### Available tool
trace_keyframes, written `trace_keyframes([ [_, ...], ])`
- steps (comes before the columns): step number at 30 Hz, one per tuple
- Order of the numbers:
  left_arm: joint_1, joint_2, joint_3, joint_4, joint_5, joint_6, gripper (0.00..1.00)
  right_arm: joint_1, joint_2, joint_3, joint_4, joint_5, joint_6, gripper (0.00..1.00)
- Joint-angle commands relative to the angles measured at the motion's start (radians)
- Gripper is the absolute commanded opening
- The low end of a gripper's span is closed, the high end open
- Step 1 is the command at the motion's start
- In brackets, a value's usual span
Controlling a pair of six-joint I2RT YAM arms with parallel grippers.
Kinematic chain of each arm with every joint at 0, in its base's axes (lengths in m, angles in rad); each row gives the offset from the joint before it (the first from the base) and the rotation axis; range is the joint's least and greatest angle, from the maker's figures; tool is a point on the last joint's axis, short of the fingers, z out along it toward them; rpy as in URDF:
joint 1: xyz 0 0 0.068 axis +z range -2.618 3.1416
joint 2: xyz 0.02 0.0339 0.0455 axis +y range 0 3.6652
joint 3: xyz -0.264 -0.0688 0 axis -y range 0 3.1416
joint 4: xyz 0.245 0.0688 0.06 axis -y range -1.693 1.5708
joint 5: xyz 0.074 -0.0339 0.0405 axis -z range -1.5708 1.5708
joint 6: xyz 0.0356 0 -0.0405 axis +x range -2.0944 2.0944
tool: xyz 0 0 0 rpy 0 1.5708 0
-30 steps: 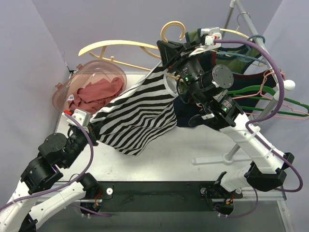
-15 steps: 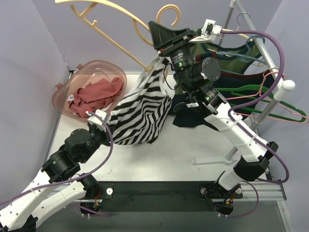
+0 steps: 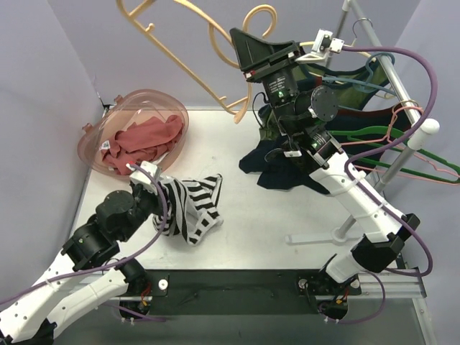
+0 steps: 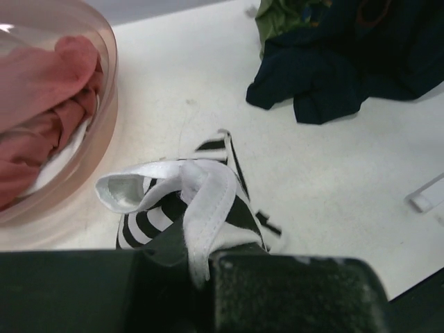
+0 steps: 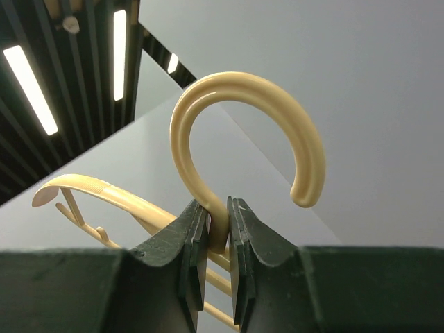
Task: Remove the tank top from the hanger
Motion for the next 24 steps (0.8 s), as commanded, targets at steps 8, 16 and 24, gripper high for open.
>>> trace_keyframes([
  [8,0.003,0.154,0.389,0.066,-0.209,0.036,0.00,-0.015,-0.392,-0.438,-0.004,-0.329,-0.078,0.00],
  [16,0.026,0.277,0.516,0.134,-0.377,0.151,0.00,-0.012,-0.552,-0.502,-0.218,-0.469,-0.172,0.00],
  [24,0.193,0.364,0.532,0.149,-0.280,0.074,0.00,-0.012,-0.685,-0.561,-0.341,-0.648,-0.235,0.00],
])
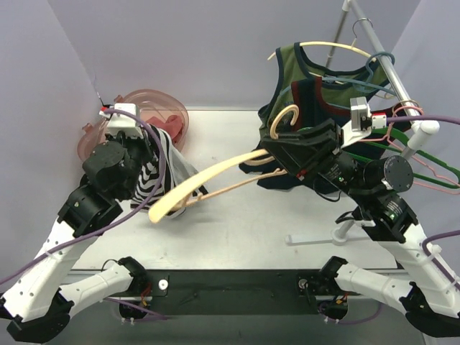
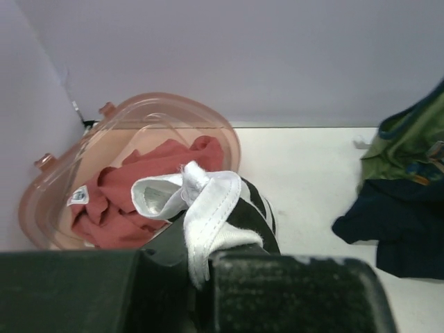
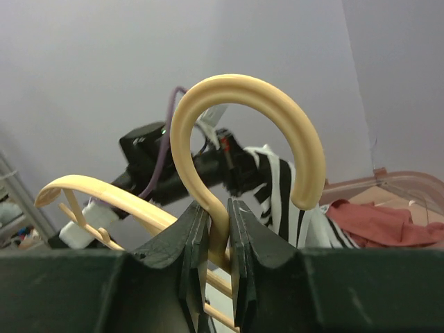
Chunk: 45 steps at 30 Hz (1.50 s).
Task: Remove the tank top from the hanger
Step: Remove the tank top from the hanger, then place the tank top in the bin.
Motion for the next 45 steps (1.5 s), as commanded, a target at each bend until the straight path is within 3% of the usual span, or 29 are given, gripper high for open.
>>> trace_keyframes([
  [1,0.132,0.040,0.059,0.078,0.069,-0.050,0.00,-0.001,-0.082,-0.051,-0.023,-0.167,-0.037,0.00],
  [5,0.264,0.134,0.184,0.086,0.202,-0.053,0.00,0.001,-0.136,-0.130,-0.015,-0.272,-0.021,0.00],
  [7,0.304,0.170,0.209,0.164,0.233,-0.015,0.00,0.001,-0.161,-0.166,-0.018,-0.301,-0.027,0.00],
  [12,0.384,0.284,0.362,0.218,0.213,0.041,0.00,-0.001,-0.233,-0.232,-0.052,-0.358,-0.049,0.00],
  [15,0.427,0.329,0.375,0.279,0.212,0.064,0.00,0.001,-0.250,-0.226,-0.100,-0.353,-0.066,0.00],
  [20,0.504,0.445,0.548,0.259,0.177,0.148,0.00,-0.001,-0.259,-0.213,-0.107,-0.381,-0.069,0.00],
  [24,0.597,0.502,0.587,0.369,0.224,0.148,0.00,0.001,-0.245,-0.226,-0.052,-0.361,-0.021,0.00],
  [29,0.691,0.654,0.738,0.268,0.295,0.076,0.00,0.001,-0.211,-0.207,-0.057,-0.398,-0.023,0.00],
  [38,0.765,0.735,0.486,0.334,0.531,-0.066,0.00,0.002,-0.199,-0.226,-0.068,-0.376,-0.035,0.00],
  [42,0.768,0.743,0.236,0.432,0.682,-0.181,0.00,0.002,-0.190,-0.227,-0.078,-0.361,-0.034,0.00],
  [45,0.769,0.781,0.139,0.463,0.777,-0.269,0.07,0.002,-0.181,-0.232,-0.068,-0.350,-0.029,0.00],
])
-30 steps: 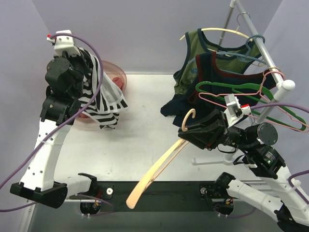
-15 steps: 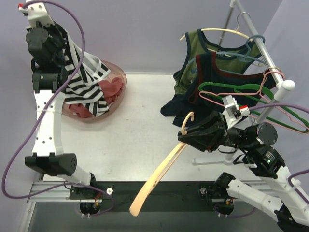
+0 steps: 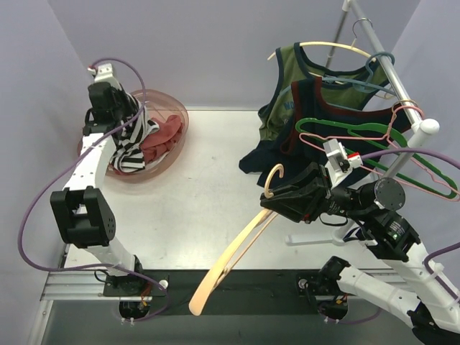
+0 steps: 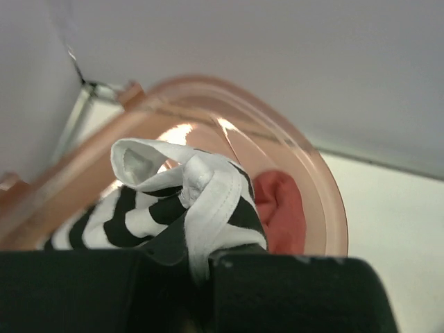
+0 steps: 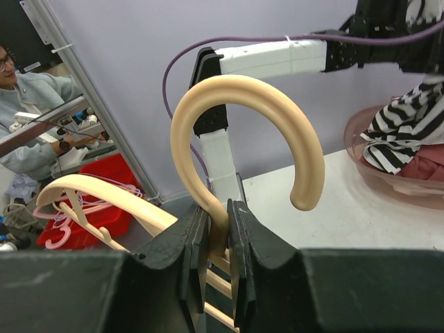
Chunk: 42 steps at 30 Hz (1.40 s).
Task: Remove the tank top from the hanger
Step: Place the tank top in the bin.
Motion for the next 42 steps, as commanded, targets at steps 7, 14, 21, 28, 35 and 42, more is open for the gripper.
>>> trace_keyframes([
  [7,0.008,0.141,-0.030,-0.122,0.248,-0.127,0.40,0.001,0.040,0.013,0.072,0.017,0.032,0.00],
  [14,0.011,0.068,0.084,-0.335,0.193,-0.035,0.80,0.002,0.038,0.009,0.024,0.060,0.013,0.00],
  [21,0.011,-0.067,0.116,-0.384,0.153,-0.044,0.92,0.002,0.066,0.012,-0.042,0.117,0.001,0.00],
  [28,-0.003,-0.328,-0.066,-0.304,0.364,-0.051,0.92,0.004,0.115,0.061,-0.155,0.152,-0.055,0.00],
  [35,-0.021,-0.590,-0.349,-0.001,0.903,-0.301,0.93,0.007,0.209,0.089,-0.272,0.295,-0.169,0.00],
  [42,-0.031,-0.736,-0.599,0.200,1.134,-0.421,0.91,0.016,0.310,0.151,-0.292,0.468,-0.206,0.00],
])
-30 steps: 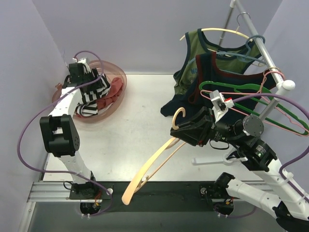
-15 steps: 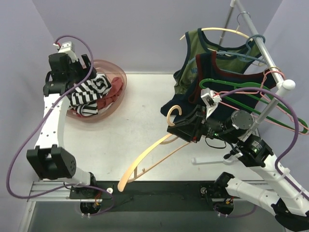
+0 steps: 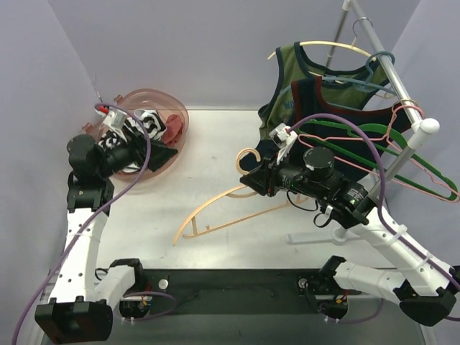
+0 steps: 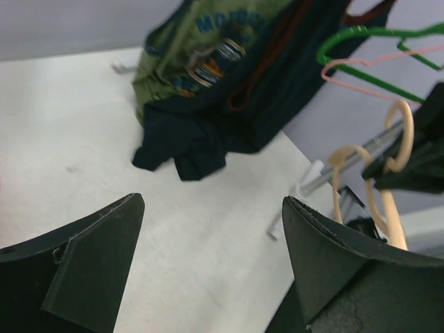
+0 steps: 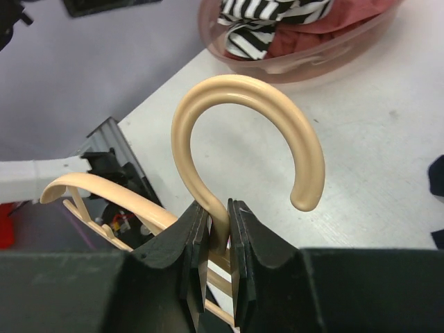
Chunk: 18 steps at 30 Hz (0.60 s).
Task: Remove the tank top from the hanger
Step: Place the tank top in the bin, then place the hanger at the clothesline.
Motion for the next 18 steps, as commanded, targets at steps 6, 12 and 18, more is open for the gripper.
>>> trace_keyframes([
  [6,-0.054,-0.153,-0.199,0.304,0.326,-0.164,0.90,0.014,0.128,0.134,0.034,0.224,-0.147,0.00],
  [12,-0.128,-0.135,-0.121,0.002,0.320,0.090,0.89,0.012,0.211,0.254,0.031,0.250,-0.151,0.00],
  [18,-0.146,-0.109,-0.106,-0.096,0.266,0.190,0.81,0.011,0.228,0.298,0.029,0.237,-0.156,0.00],
])
